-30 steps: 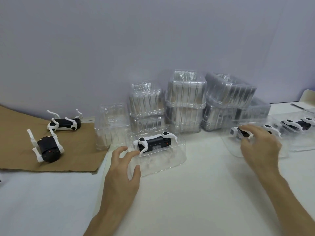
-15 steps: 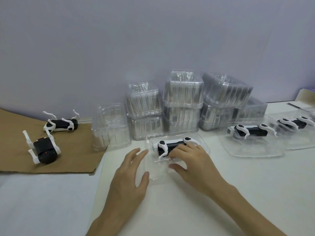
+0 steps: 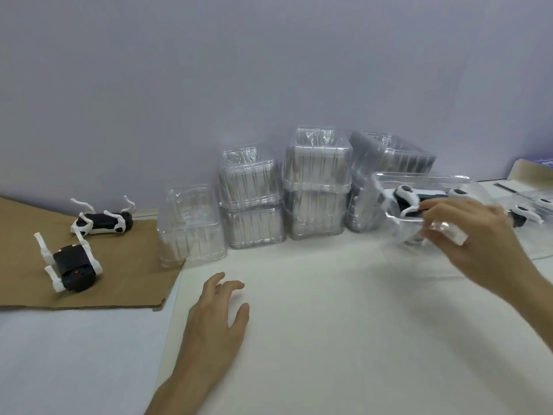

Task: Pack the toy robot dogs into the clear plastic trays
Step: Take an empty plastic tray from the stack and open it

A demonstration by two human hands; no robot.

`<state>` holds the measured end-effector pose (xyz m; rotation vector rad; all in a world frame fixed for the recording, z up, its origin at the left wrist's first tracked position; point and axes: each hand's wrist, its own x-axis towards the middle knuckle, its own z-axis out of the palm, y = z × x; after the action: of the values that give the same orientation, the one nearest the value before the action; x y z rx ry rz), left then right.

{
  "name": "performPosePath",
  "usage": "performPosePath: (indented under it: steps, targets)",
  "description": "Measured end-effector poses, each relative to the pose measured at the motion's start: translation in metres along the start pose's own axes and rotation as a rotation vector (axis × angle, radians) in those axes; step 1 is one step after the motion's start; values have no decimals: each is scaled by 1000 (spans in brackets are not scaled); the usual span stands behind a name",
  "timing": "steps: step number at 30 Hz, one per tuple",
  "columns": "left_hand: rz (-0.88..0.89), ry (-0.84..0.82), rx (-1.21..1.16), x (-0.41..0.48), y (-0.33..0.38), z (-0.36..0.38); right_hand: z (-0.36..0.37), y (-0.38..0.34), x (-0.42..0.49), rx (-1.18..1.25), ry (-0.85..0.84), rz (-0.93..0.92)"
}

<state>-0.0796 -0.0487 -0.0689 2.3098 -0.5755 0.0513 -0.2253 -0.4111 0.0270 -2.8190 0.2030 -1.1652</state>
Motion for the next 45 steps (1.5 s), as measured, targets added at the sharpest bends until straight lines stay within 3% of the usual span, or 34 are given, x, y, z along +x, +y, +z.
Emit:
performPosePath:
  steps: [8, 20, 25, 27, 30, 32, 35, 38, 42, 45]
  targets:
    - [-2, 5, -3, 0, 2, -1, 5, 58, 1, -69, -159, 287]
    - [19, -13, 32, -1, 2, -1, 18, 38, -3, -54, -55, 274]
    - [33, -2, 29, 0, 1, 0, 14, 39, -1, 9, -85, 357]
    - [49, 12, 29, 0, 0, 1, 13, 34, 2, 25, -33, 332]
    - [45, 48, -34, 2, -1, 2, 14, -11, 14, 67, 280, 311]
    - [-3, 111, -172, 5, -1, 0, 28, -70, 27, 191, 382, 178]
    - [-105, 260, -415, 10, -1, -9, 72, -161, 48, 355, 128, -138]
    - [-220, 420, -579, 17, -5, -22, 131, -228, 71, 328, -216, -243]
    - [-349, 593, -709, 25, -22, -40, 190, -270, 97, 123, -330, -327]
    - [-455, 523, -994, 32, -34, -49, 205, -273, 108, 28, -400, -310]
